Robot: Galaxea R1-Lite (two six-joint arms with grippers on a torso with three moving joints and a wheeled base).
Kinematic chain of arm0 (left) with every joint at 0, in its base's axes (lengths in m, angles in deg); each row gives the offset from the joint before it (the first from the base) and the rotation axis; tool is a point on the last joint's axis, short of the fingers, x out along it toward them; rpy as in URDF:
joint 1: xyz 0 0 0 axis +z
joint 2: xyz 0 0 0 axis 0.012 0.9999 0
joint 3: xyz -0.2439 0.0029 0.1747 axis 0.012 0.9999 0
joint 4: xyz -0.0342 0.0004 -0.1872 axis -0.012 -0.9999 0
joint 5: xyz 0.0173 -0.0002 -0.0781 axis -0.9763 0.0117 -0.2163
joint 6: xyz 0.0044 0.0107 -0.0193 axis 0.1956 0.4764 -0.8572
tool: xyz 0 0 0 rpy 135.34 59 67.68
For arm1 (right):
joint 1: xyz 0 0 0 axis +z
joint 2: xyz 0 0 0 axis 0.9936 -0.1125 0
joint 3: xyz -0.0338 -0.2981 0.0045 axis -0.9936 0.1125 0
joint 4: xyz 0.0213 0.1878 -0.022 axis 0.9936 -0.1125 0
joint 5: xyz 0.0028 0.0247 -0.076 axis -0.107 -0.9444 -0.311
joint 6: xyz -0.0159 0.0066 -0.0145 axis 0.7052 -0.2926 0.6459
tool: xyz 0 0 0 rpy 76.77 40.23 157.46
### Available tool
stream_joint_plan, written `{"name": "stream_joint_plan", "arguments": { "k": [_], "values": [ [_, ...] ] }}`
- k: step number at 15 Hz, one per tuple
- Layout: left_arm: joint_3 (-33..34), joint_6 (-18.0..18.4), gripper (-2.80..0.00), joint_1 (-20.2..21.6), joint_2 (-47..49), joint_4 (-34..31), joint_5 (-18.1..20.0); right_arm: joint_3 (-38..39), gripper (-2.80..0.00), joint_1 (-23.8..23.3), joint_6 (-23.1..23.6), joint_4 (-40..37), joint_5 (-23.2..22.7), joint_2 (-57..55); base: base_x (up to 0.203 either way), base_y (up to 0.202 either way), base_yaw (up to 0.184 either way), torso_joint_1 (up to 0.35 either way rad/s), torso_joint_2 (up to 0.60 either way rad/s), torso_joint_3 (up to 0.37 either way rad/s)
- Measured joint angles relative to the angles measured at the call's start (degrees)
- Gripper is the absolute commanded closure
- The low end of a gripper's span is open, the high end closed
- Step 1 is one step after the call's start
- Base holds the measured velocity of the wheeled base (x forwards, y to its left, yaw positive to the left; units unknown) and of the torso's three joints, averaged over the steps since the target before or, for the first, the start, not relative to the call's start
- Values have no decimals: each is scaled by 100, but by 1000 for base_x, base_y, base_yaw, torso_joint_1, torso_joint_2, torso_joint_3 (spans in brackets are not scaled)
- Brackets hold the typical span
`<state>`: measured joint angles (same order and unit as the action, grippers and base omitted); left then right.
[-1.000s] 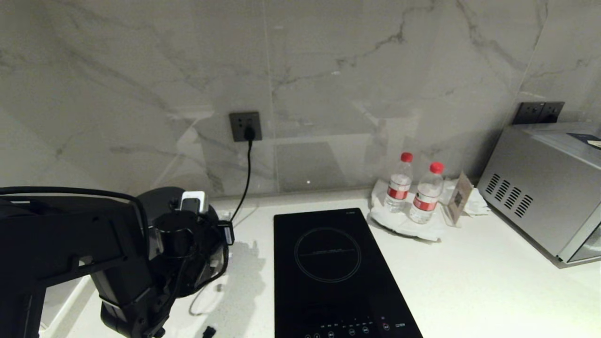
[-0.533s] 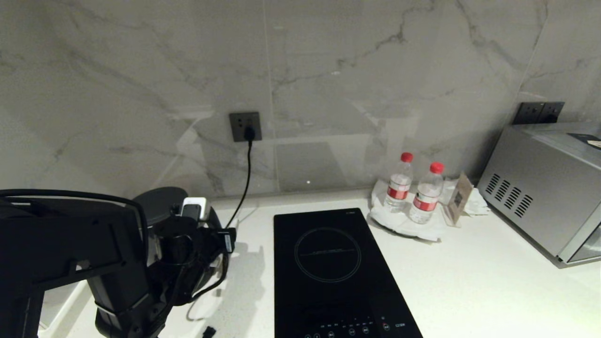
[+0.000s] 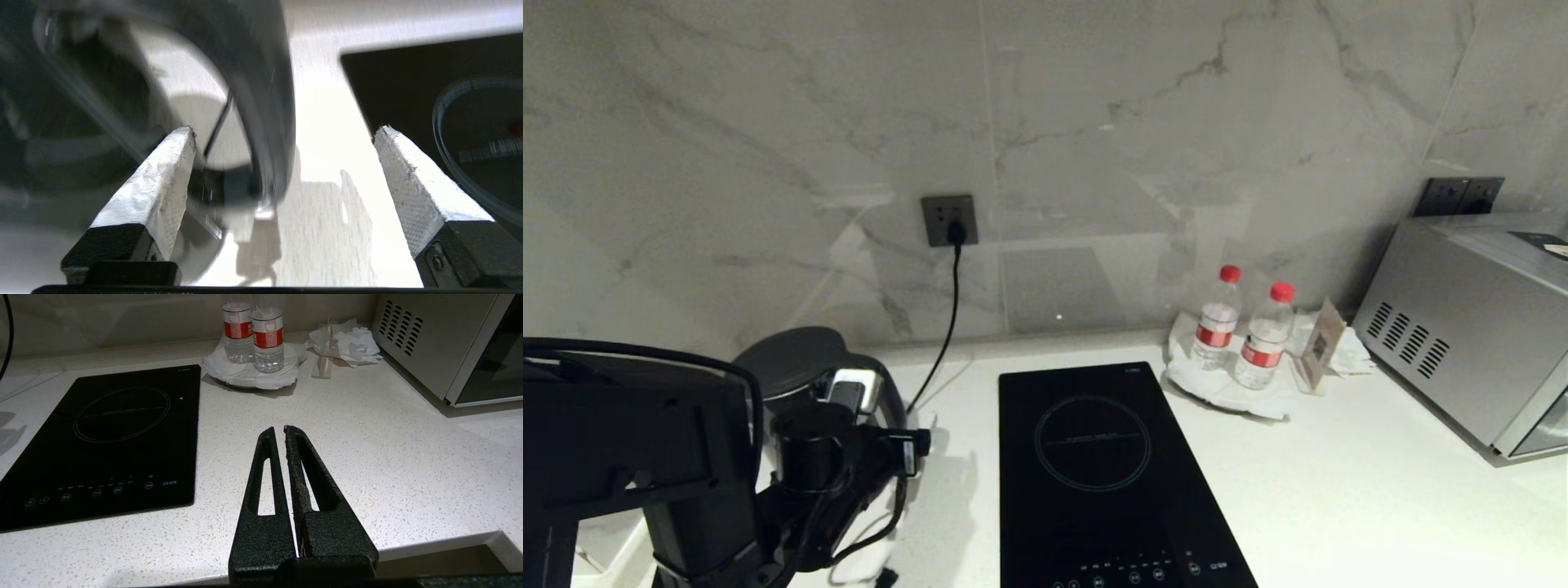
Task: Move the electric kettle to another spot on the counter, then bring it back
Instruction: Place it on the power base, then pick up the kettle
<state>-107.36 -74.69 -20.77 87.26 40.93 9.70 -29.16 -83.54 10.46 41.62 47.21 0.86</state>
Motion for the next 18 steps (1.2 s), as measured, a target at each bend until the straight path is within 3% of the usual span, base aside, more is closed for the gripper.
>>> {"name": "stream_joint_plan", "arguments": {
  "k": [8, 13, 18],
  "values": [
    [880, -101, -280, -111, -995, -1, 137, 0, 0, 0, 2, 0, -2, 0, 0, 0, 0, 0, 0, 0],
    [1447, -162, -280, -103, -2564, -41, 454, 0, 0, 0, 2, -2, -2, 0, 0, 0, 0, 0, 0, 0],
    [1852, -186, -280, -191, -3919, -775, 529, 0, 0, 0, 2, -2, -2, 0, 0, 0, 0, 0, 0, 0]
  ]
}}
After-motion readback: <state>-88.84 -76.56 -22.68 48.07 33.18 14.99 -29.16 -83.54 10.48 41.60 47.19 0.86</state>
